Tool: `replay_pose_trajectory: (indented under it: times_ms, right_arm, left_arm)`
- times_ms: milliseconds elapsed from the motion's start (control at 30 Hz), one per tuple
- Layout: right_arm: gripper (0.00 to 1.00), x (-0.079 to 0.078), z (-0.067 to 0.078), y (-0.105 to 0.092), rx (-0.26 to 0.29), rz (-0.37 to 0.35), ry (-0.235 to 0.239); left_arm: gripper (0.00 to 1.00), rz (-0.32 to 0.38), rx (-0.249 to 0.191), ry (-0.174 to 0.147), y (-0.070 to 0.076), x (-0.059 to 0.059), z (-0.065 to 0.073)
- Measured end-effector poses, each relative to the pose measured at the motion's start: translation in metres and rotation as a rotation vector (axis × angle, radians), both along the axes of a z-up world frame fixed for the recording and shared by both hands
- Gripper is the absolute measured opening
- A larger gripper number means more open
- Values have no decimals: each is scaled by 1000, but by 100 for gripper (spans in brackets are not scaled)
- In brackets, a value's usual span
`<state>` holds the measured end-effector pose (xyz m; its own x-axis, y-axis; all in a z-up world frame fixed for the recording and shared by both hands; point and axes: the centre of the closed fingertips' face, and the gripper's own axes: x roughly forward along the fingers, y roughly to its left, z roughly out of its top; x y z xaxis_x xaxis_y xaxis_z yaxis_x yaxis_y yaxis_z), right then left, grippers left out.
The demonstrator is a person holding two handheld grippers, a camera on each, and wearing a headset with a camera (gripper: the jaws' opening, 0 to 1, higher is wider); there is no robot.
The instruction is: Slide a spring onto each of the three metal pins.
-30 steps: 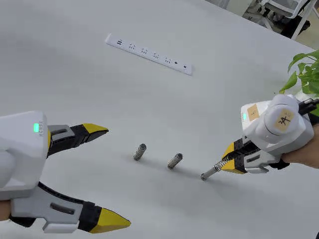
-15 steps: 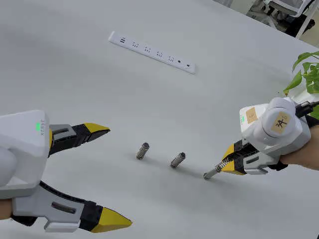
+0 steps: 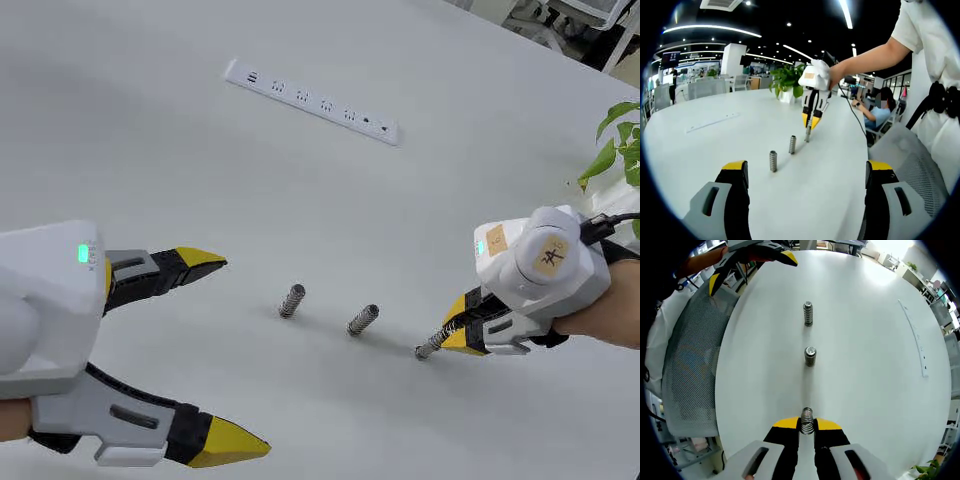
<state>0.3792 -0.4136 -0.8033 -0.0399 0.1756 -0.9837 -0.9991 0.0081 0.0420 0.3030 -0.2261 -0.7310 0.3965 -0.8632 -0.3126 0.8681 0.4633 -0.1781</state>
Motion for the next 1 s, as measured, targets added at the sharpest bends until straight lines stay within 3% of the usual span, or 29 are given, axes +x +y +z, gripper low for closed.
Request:
replay_pose_trajectory:
  times_ms: [1000]
  right_arm:
    - [7,-2,-23,1,-10,-9,16]
  left_arm:
    - [95,-5,5,12,3,-3,-3]
